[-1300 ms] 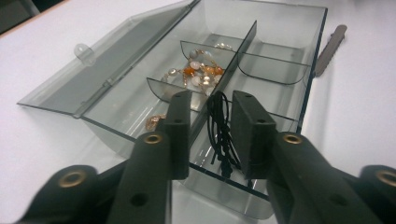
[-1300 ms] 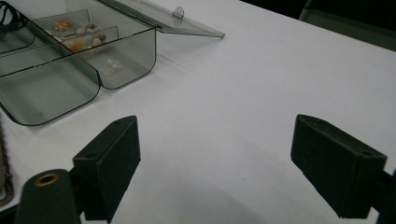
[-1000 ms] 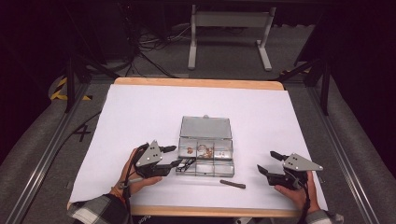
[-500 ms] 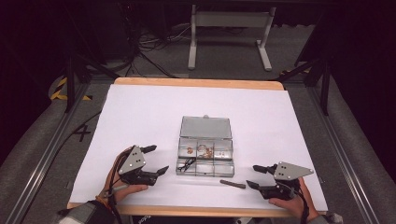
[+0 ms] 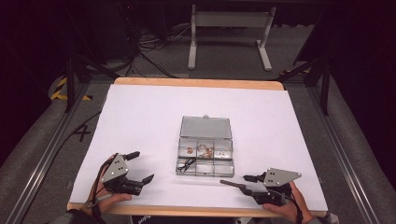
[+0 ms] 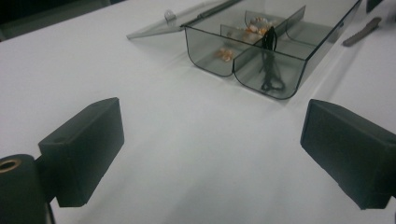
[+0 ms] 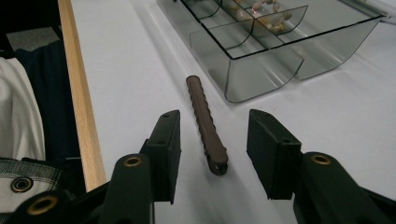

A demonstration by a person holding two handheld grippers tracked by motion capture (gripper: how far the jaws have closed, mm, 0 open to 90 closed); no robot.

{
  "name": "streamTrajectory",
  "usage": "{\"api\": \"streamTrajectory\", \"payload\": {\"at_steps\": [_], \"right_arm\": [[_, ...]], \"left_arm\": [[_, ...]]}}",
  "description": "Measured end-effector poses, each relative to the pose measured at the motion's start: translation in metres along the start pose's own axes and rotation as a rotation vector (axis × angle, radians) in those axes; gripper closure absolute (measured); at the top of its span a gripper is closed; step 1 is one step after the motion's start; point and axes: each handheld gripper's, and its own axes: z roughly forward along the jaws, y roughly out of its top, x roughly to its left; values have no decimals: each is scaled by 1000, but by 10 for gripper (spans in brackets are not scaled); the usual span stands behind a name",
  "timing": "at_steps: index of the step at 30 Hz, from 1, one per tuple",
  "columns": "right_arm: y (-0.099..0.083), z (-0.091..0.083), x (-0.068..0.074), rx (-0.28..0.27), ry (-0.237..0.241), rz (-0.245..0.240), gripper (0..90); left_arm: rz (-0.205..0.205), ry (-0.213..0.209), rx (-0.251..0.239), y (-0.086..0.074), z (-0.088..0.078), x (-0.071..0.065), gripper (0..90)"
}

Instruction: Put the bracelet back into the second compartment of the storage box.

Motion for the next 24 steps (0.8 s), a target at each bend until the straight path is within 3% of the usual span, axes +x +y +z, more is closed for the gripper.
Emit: {"api": "streamTrajectory", "payload": {"at_steps": [3, 4, 15, 24], "right_arm": [[0, 2, 1, 11, 5, -5, 602], [-1, 3, 1, 19, 3, -8, 619], [0, 10, 3, 88, -1, -23, 780], [1, 8, 3, 72, 13, -27, 822]], "left_arm": [[-3, 2, -13, -1, -2, 3, 67], [-23, -3, -17, -2, -2, 3, 67], [-41, 0, -4, -2, -1, 3, 72], [-38, 5, -2, -1, 0, 3, 75]]}}
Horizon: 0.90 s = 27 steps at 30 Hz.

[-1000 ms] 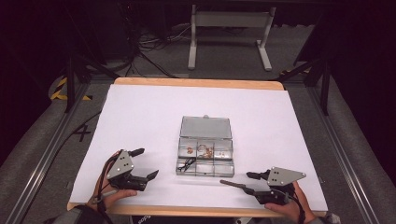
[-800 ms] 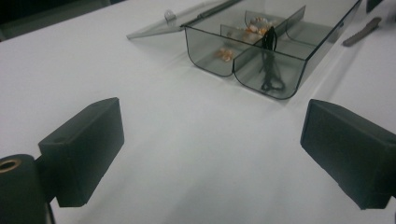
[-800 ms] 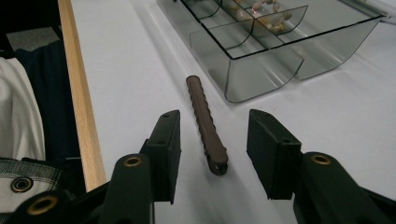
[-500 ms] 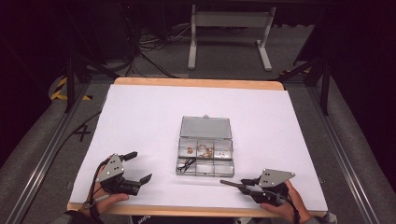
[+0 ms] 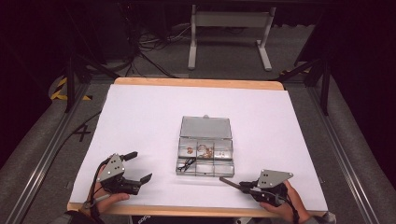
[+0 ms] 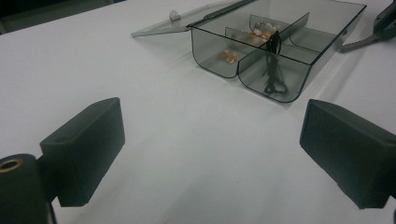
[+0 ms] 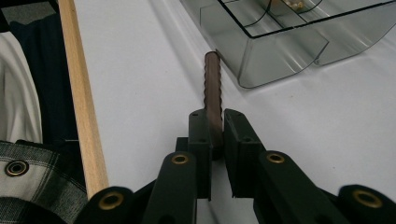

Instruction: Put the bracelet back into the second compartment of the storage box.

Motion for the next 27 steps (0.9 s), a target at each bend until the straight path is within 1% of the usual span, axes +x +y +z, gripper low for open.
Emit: {"api": "streamTrajectory", "payload": {"at_steps": [6, 13, 16, 18, 19, 22, 24, 25, 27], "right_arm": [[0, -1, 0, 3, 4, -5, 822], [2, -4, 2, -3, 22, -14, 822], [3, -4, 3, -2, 39, -18, 822], [3, -3, 4, 4, 65, -25, 822], [3, 0, 7, 13, 73, -39, 822], [4, 2, 8, 13, 84, -44, 822], [5, 3, 9, 18, 78, -52, 821], [6, 3, 9, 20, 79, -53, 821], [6, 4, 9, 20, 77, -47, 817]], "left_arm": [[2, 0, 1, 0, 0, 0, 78], [7, -2, 1, 0, 0, 0, 78], [6, -2, 3, 0, 0, 0, 78], [7, -3, 4, 0, 0, 0, 78], [20, 0, 10, 1, 0, 1, 78], [4, -3, 6, 0, 0, 0, 78], [3, -3, 5, 0, 0, 0, 78], [10, -3, 11, 1, 0, 1, 79], [11, -1, 9, 1, 0, 0, 79]]}}
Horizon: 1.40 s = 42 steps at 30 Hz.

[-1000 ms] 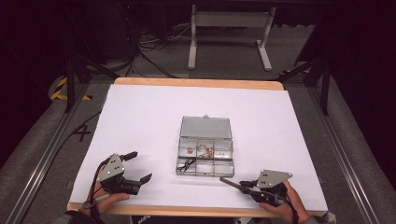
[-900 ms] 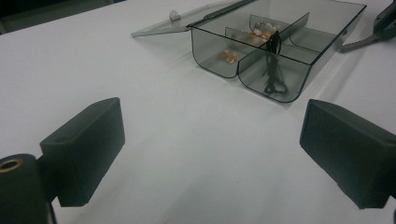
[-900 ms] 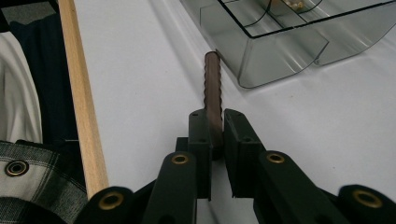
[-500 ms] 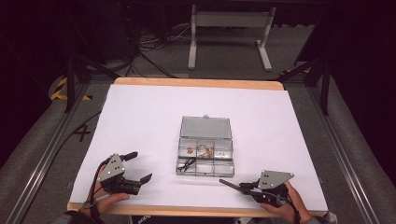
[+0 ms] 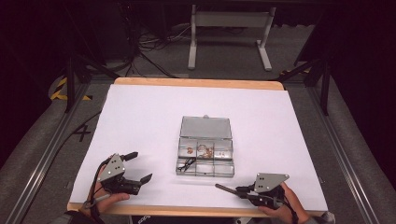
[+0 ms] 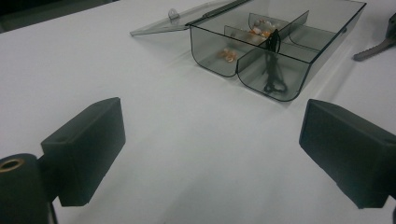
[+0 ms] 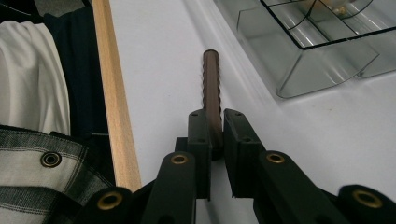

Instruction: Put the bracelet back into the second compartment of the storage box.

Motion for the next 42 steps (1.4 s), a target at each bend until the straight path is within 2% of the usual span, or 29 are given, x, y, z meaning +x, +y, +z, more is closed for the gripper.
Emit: {"api": "streamTrajectory", "payload": {"at_steps": [6, 8, 9, 12, 15, 19, 22, 24, 26, 27, 28, 32, 37, 42], "right_arm": [[4, 4, 0, 3, -11, 12, 715], [5, 5, 1, 6, -15, 15, 697], [7, 8, 1, 18, -9, 15, 697], [11, 14, 2, 27, -11, 10, 687], [14, 15, 3, 35, -10, 3, 711], [14, 17, 5, 37, -9, 7, 804], [15, 17, 6, 39, -13, 5, 809], [15, 17, 6, 34, -16, 7, 811], [15, 17, 7, 34, -18, -1, 811], [15, 17, 7, 35, -21, -2, 811], [16, 17, 7, 36, -25, -7, 811], [18, 17, 8, 36, -30, -22, 812], [23, 13, 8, 3, -38, -24, 812], [26, 10, 9, -17, -44, -31, 812]], "left_arm": [[5, -2, 2, 0, 0, 1, 79], [-7, -7, 5, 0, 1, 0, 79], [9, 0, 4, 0, 0, 1, 79], [5, -1, 5, 0, 0, 0, 79], [6, -1, 5, 0, 0, 0, 80], [7, -1, 7, 0, 1, 0, 80], [12, 0, 12, 1, 1, 0, 81], [-2, -4, 7, 0, 1, 0, 81], [-6, -8, 7, 0, 1, 0, 81], [6, -2, 5, 0, 1, 1, 81], [-10, -5, 3, 0, 1, 0, 82], [-7, 0, -1, 0, 0, 1, 83], [-27, -4, -4, 0, 0, 2, 84], [-27, -5, -11, -1, 0, 2, 84]]}}
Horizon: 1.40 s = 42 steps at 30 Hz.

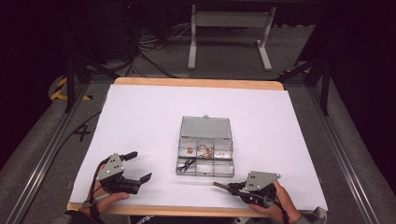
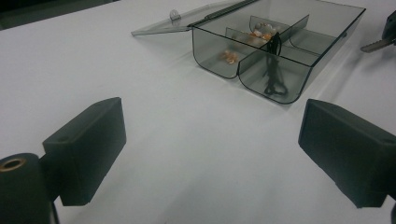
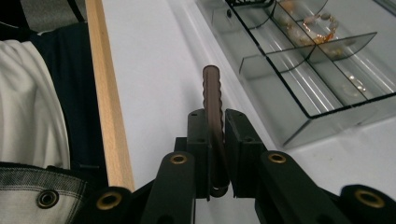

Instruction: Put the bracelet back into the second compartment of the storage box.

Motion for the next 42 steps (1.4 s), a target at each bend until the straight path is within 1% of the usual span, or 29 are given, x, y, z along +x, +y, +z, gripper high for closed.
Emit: {"api": "streamTrajectory", "payload": {"at_steps": [5, 6, 8, 10, 13, 16, 17, 19, 24, 25, 26, 29, 32, 33, 34, 36, 37, 39, 40, 41, 42], "right_arm": [[5, -6, 2, -32, -6, -13, 812], [5, -8, 2, -42, -10, -12, 812], [7, -12, 1, -55, -16, -11, 812], [9, -14, 0, -72, -25, -15, 812], [13, -18, -2, -92, -41, -21, 812], [18, -22, -5, -116, -59, -21, 812], [20, -23, -7, -121, -65, -28, 812], [23, -24, -10, -134, -79, -24, 812], [29, -25, -19, -155, -107, -13, 812], [30, -24, -20, -156, -111, -15, 812], [32, -23, -23, -155, -113, -14, 812], [36, -15, -29, -161, -116, -3, 812], [38, -6, -34, -147, -118, 1, 812], [39, -3, -37, -146, -119, 7, 812], [39, 0, -39, -141, -118, 12, 812], [38, 8, -44, -130, -126, 25, 812], [38, 11, -46, -129, -121, 38, 812], [36, 15, -48, -120, -121, 53, 812], [35, 19, -50, -111, -119, 66, 812], [35, 21, -51, -112, -116, 71, 812], [35, 24, -51, -97, -122, 69, 812]], "left_arm": [[0, 5, 0, 0, 0, 0, 84], [12, 5, 6, 0, 0, 1, 84], [8, 4, 5, 0, 0, 1, 84], [-8, 1, 3, 0, 0, 1, 85], [-4, 0, 2, 0, 0, 1, 86], [-12, 0, 2, 0, 0, 1, 86], [-10, 2, 1, 0, 0, 1, 85], [-2, -2, 3, 0, 0, 1, 86], [-6, -1, -2, 0, 0, 1, 86], [-3, -1, -3, 0, 0, 1, 86], [10, 0, 2, 0, -1, 1, 86], [5, 1, 0, 0, 0, 2, 87], [7, 0, -2, 0, 0, 1, 87], [-5, -3, -4, 0, 0, 1, 87], [-5, -4, -5, 0, 0, 1, 87], [-5, -3, -5, 0, -1, 1, 87], [11, 0, -1, 0, -1, 2, 87], [10, 0, -6, 0, -1, 2, 87], [-2, -3, -8, 0, -1, 1, 88], [-2, -4, -7, 0, -1, 1, 88], [0, -3, -8, 0, -1, 1, 88]]}}
